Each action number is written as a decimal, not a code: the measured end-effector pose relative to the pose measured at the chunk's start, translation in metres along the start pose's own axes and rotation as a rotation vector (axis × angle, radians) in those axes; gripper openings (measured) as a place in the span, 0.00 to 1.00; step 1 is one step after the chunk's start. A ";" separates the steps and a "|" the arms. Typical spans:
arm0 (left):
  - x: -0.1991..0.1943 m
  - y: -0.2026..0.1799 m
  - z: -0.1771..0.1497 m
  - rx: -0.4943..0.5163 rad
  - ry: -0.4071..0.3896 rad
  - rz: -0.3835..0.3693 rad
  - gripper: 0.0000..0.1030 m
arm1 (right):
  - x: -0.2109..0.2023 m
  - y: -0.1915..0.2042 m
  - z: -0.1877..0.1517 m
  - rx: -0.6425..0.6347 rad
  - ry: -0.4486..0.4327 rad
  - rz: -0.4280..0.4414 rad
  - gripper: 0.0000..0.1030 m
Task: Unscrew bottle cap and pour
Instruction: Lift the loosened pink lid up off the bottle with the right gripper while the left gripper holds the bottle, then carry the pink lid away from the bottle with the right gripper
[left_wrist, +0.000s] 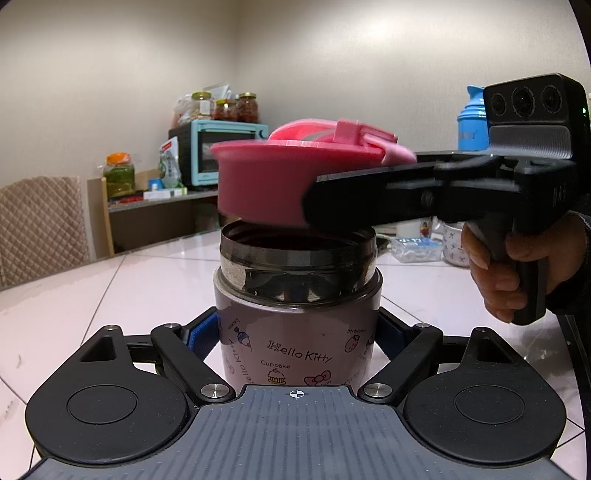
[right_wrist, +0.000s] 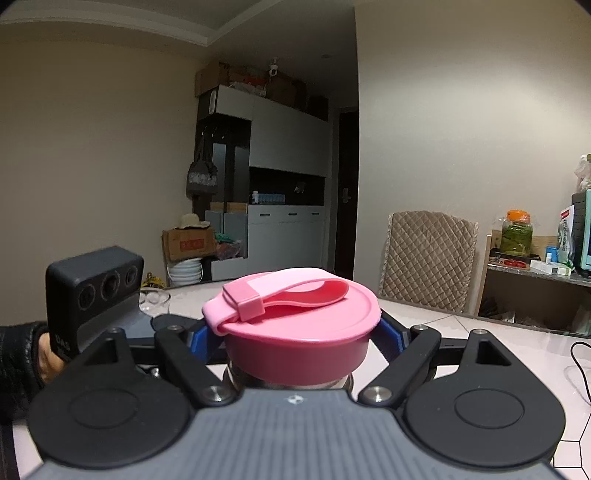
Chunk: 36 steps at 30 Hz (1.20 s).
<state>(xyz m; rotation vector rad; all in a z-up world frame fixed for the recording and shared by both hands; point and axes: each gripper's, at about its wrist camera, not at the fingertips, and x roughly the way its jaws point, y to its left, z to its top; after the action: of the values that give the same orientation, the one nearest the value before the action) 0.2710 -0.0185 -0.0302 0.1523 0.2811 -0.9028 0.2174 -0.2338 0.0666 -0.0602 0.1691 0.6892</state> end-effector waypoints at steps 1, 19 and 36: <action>0.000 0.000 0.000 0.000 0.000 0.000 0.87 | -0.001 0.000 0.001 0.001 -0.003 -0.003 0.83; 0.000 0.001 0.001 0.001 0.000 0.000 0.87 | -0.029 -0.011 0.001 0.088 -0.033 -0.209 0.83; 0.001 0.001 0.002 0.000 0.000 0.000 0.87 | -0.030 -0.034 -0.043 0.207 0.089 -0.416 0.83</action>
<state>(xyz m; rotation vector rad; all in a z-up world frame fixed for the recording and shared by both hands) 0.2725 -0.0192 -0.0285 0.1525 0.2811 -0.9026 0.2102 -0.2835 0.0296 0.0712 0.3027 0.2519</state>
